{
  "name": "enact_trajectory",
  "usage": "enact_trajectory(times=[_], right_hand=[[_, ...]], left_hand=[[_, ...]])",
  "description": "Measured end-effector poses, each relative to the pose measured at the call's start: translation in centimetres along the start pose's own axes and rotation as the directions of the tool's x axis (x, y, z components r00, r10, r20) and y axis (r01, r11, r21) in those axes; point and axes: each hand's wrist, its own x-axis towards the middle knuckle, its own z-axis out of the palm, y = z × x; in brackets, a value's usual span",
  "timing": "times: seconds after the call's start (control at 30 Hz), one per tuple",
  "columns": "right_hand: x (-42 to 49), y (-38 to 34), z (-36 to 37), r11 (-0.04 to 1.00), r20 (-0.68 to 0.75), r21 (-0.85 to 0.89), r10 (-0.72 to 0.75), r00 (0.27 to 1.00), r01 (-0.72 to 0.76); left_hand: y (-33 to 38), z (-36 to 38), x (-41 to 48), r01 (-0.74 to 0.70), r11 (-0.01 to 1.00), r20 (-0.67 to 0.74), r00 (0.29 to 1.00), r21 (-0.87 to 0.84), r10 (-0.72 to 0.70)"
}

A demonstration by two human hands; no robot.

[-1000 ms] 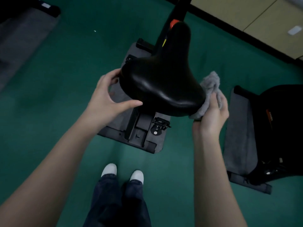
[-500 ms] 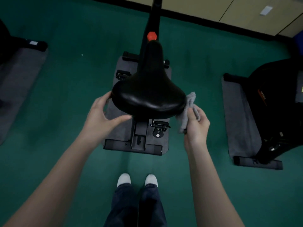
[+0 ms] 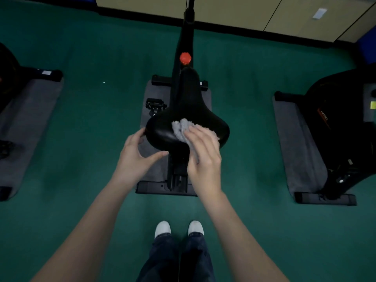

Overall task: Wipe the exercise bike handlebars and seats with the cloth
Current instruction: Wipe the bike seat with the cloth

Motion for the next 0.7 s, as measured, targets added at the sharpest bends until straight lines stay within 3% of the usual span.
enact_trajectory(times=[0.17,0.3,0.33,0.43,0.5,0.7], right_hand=[[-1.3,2.1,-2.4,0.998,0.038,-0.014,-0.068,0.997,0.068],[-1.5,2.8,-4.5,0.983,-0.05,-0.075,0.165,0.985,-0.169],[-1.5,2.9,-5.0,0.958,-0.08,-0.04,0.28,0.957,-0.284],[-1.2,2.7,-6.8,0.781,-0.104,0.166,0.622,0.776,-0.603],[-1.1,2.5,-8.5,0.709,-0.1,0.215,0.7,0.708,-0.671],[-2.2,2.5,-14.1,0.602,-0.083,0.323,0.787,0.612,-0.73]], left_hand=[[0.1,-0.6,-0.1,0.004,1.0,0.023,1.0,0.008,-0.004],[0.7,-1.5,-0.2,-0.005,0.999,0.054,0.999,0.052,0.002],[1.0,-1.6,-0.2,-0.012,0.997,0.051,0.999,0.075,0.008],[2.0,-2.0,-0.8,-0.037,0.99,0.033,0.999,0.134,0.033],[2.9,-2.2,-1.4,-0.076,0.983,0.019,0.997,0.168,0.074],[6.2,-1.2,-3.9,-0.226,0.915,0.064,0.974,0.335,0.217]])
